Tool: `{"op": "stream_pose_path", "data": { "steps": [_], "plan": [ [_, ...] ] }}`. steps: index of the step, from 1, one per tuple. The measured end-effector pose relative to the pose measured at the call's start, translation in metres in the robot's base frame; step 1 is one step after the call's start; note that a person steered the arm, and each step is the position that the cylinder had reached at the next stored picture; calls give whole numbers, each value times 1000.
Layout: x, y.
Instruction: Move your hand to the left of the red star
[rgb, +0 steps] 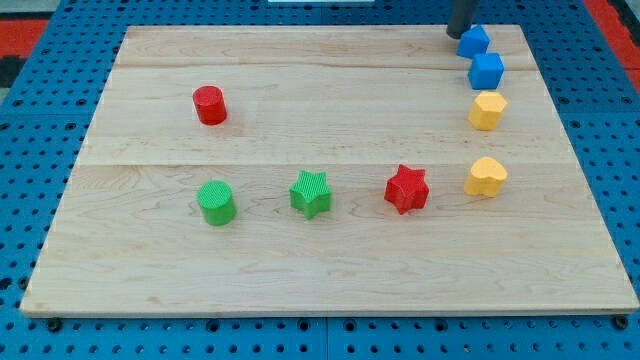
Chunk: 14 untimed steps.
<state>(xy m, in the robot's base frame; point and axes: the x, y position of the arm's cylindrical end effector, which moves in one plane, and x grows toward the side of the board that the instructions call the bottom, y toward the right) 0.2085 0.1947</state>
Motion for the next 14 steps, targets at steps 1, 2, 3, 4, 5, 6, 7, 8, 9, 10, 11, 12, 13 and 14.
{"op": "stream_pose_path", "data": {
  "steps": [1, 2, 3, 4, 5, 6, 7, 8, 9, 10, 11, 12, 13, 14],
  "plan": [
    [0, 3],
    [0, 35],
    [0, 35],
    [-3, 8],
    [-3, -54],
    [7, -92],
    [27, -134],
    [36, -146],
    [147, -146],
    [243, -146],
    [243, -146],
    [302, -146],
    [302, -146],
    [283, -143]
  ]
}}
